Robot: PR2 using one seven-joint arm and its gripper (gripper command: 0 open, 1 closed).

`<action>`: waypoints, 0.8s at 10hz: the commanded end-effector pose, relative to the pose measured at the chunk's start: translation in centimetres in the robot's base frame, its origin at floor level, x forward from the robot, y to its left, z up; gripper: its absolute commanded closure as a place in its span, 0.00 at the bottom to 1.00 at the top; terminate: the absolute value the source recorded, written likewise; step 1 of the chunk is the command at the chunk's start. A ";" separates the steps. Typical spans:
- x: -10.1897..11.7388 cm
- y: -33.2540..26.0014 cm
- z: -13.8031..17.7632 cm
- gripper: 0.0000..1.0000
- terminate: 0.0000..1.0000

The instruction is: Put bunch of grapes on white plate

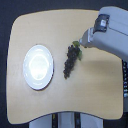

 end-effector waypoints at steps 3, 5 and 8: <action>1.8 5.1 -4.9 0.00 0.00; 1.5 7.5 -6.7 0.00 0.00; 1.8 9.5 -9.1 0.00 0.00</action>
